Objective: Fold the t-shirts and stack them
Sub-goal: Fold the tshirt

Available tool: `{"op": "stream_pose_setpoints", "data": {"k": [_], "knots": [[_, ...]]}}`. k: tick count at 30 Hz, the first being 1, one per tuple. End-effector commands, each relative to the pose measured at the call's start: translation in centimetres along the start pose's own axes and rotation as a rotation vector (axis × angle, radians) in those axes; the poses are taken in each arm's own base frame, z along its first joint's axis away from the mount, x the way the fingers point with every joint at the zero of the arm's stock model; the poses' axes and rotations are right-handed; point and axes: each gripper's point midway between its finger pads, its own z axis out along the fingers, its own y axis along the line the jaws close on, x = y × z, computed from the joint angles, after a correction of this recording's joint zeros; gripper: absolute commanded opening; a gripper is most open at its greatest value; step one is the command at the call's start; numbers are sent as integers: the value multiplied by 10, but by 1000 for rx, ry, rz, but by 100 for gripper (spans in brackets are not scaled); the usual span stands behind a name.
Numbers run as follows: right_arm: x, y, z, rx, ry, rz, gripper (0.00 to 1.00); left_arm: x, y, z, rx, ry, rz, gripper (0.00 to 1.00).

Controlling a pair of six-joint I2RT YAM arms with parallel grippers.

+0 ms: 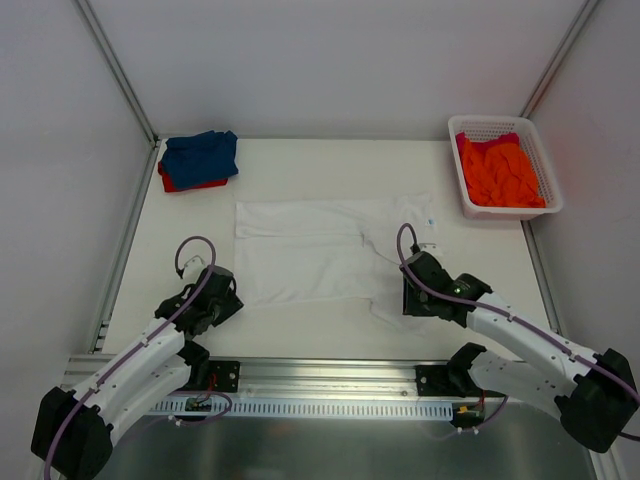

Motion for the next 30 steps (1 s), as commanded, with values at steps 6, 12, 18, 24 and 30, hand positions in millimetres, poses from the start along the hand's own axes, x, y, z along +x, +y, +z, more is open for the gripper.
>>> {"op": "stream_pose_setpoints", "data": {"k": [6, 12, 18, 24, 30], "knots": [[0, 0, -7, -10, -8, 15, 37, 2, 8, 4, -28, -18, 0, 35], [-3, 0, -11, -12, -15, 17, 37, 1, 9, 7, -36, -30, -12, 34], [1, -5, -14, 2, -13, 22, 37, 1, 10, 9, -39, -34, -24, 17], [14, -14, -16, 23, 2, 42, 37, 3, 11, 11, -51, -29, -20, 0], [29, -24, -18, 57, 35, 61, 38, 2, 11, 11, -47, -36, -21, 0]]}}
